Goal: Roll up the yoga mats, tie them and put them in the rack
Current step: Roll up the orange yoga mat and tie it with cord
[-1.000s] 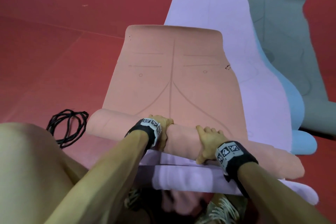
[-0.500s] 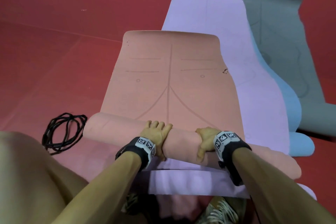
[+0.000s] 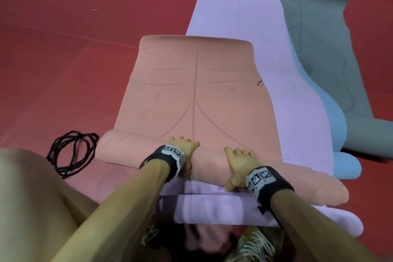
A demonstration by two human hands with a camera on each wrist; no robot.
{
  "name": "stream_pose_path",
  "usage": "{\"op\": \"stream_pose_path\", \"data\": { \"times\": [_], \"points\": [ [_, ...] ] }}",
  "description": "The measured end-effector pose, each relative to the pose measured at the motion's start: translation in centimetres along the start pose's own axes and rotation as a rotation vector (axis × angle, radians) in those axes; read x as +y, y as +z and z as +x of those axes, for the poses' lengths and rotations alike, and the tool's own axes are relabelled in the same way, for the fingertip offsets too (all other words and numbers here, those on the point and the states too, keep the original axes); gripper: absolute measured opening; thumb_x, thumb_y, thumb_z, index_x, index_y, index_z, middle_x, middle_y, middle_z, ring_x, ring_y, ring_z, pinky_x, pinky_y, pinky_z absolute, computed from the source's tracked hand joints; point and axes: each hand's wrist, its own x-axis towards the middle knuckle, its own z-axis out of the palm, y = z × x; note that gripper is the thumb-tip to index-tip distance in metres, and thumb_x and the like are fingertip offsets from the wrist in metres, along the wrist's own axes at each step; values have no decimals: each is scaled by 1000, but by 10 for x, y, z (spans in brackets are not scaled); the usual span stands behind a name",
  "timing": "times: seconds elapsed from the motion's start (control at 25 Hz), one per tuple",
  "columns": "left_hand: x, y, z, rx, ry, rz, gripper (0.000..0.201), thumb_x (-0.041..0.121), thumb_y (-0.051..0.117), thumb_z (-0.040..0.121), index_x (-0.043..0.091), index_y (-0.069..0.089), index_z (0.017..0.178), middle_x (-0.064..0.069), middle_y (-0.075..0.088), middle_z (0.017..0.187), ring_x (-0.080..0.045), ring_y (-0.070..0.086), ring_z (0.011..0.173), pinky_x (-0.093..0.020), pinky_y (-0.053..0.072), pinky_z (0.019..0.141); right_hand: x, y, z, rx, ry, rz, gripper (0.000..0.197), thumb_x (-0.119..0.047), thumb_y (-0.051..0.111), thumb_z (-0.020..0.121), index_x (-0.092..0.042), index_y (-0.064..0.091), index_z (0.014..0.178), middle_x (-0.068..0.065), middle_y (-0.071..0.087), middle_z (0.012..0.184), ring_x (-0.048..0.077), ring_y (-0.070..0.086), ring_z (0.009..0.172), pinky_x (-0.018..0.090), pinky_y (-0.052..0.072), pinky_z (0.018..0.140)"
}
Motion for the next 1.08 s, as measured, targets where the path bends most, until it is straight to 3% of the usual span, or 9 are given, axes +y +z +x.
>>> {"op": "stream_pose_path", "data": {
  "times": [0.08, 0.16, 0.28, 0.4, 0.6, 0.72, 0.84, 0.96, 1.08],
  "points": [
    [0, 0, 1, 6, 5, 6, 89, 48, 89, 47, 28, 44, 121, -2, 57, 117, -26, 51, 112, -45, 38, 96, -4, 5, -5, 78, -1, -51, 104, -49, 83, 60, -12, 28, 140, 11, 48, 128, 31, 47, 117, 42, 35, 102],
    [2, 9, -3, 26, -4, 31, 96, 52, 88, 49, 27, 39, 128, -3, 52, 124, -27, 47, 116, -46, 34, 99, -5, 3, -4, 68, 3, -34, 91, -44, 83, 59, -13, 36, 130, 10, 52, 123, 30, 50, 112, 38, 38, 98],
    [3, 23, -12, 123, -3, 83, 110, 56, 83, 55, 23, 26, 143, -6, 43, 138, -29, 39, 127, -50, 26, 109, 1, -9, 7, -8, 26, 35, 90, -44, 86, 53, -14, 43, 127, 8, 58, 118, 29, 56, 106, 33, 46, 89],
    [8, 31, -21, 214, -4, 107, 120, 58, 82, 57, 19, 16, 150, -8, 36, 144, -30, 34, 133, -56, 19, 113, 10, -23, 17, -125, 51, 158, 97, -40, 90, 45, -22, 48, 131, 4, 61, 119, 27, 60, 105, 37, 54, 88],
    [0, 34, -27, 142, -68, 108, 126, 58, 82, 59, 27, 4, 153, -11, 23, 151, -30, 22, 140, -64, 11, 113, 18, -32, 22, -257, 45, 257, 92, -37, 92, 44, -26, 54, 127, -3, 63, 115, 22, 61, 105, 37, 53, 92],
    [-10, 28, -25, 92, -104, 83, 117, 55, 84, 55, 29, 17, 147, -6, 37, 142, -30, 32, 133, -62, 18, 110, 16, -26, 22, -259, 50, 266, 102, -38, 91, 47, -26, 45, 137, -2, 60, 124, 24, 58, 112, 38, 50, 96],
    [-13, 17, -14, 65, -81, 38, 98, 53, 85, 49, 34, 35, 131, 0, 51, 124, -27, 44, 120, -51, 32, 102, 11, -20, 15, -172, 49, 156, 115, -49, 88, 50, -26, 30, 146, 3, 50, 137, 30, 51, 123, 43, 43, 104],
    [-22, 8, -10, 95, -49, -33, 76, 50, 82, 47, 39, 44, 112, 5, 59, 104, -23, 52, 106, -40, 39, 89, 2, -12, 1, -25, 11, -17, 111, -50, 86, 59, -18, 25, 146, 9, 45, 137, 31, 44, 125, 42, 33, 105],
    [-22, 6, -11, 80, -22, -38, 74, 53, 81, 48, 39, 44, 110, 6, 59, 101, -22, 52, 105, -39, 40, 91, -3, -8, -4, 40, 30, -51, 97, -44, 84, 61, -13, 32, 136, 9, 50, 130, 30, 49, 118, 39, 35, 98]
  ]
}}
